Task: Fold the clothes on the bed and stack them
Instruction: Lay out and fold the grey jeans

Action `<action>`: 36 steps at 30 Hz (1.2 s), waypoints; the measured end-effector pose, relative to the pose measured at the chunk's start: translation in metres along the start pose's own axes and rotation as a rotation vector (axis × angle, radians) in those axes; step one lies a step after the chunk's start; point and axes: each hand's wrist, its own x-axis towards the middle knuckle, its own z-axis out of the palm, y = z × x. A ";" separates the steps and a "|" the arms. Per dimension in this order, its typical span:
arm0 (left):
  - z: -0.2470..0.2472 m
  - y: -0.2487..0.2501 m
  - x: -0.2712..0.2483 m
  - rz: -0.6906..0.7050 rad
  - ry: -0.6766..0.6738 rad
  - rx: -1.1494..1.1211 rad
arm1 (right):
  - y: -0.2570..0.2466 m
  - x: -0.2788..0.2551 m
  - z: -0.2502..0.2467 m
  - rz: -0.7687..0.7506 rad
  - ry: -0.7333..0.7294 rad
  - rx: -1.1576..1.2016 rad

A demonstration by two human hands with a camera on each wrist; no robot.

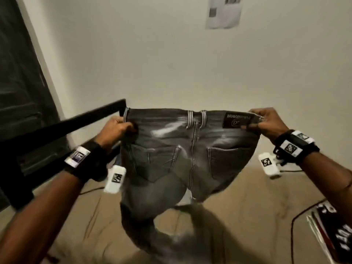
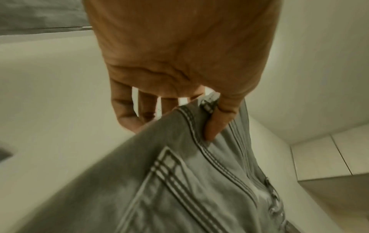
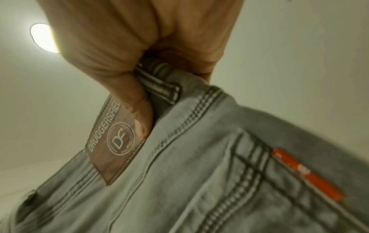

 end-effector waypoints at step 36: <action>0.208 0.231 0.322 0.252 -0.245 -0.080 | -0.065 0.153 -0.252 0.196 0.764 -0.083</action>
